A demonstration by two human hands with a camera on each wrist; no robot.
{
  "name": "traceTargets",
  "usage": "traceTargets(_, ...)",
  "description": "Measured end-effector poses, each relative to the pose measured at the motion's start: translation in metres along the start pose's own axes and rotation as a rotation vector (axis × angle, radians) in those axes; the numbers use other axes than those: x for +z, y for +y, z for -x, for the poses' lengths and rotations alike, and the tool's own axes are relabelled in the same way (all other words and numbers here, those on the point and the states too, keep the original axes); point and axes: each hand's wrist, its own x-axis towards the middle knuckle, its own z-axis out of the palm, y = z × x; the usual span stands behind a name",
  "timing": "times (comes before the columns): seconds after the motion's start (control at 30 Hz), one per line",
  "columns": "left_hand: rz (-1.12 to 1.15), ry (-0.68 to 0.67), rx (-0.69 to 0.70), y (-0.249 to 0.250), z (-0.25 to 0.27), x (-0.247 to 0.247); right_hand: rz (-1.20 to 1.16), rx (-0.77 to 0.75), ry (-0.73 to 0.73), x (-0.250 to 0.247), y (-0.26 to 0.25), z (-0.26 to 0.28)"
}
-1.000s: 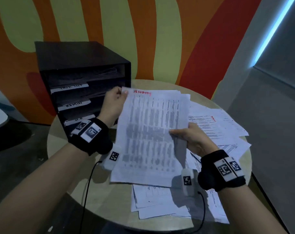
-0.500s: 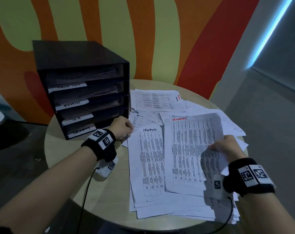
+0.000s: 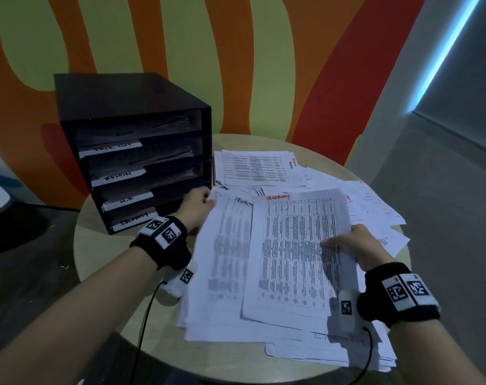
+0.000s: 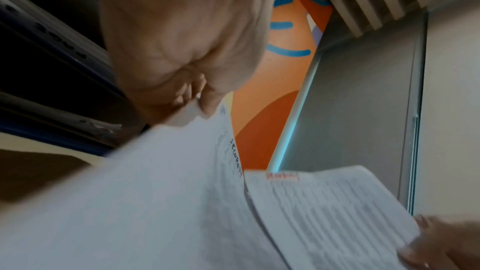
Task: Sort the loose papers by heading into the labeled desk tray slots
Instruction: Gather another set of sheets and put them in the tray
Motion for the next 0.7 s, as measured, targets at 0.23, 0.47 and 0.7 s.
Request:
traceTargets(0.23, 0.199, -0.056, -0.195, 0.000, 0.010, -0.025, -0.006, 0.044, 0.077, 0.001, 0.010, -0.012)
traceTargets(0.47, 0.195, -0.066, -0.299, -0.008, 0.028, -0.031, 0.014, 0.034, 0.053, 0.011, 0.009, -0.013)
traceTargets(0.7, 0.341, -0.039, -0.213, -0.024, 0.031, -0.021, 0.035, 0.021, 0.087, 0.010, 0.007, -0.013)
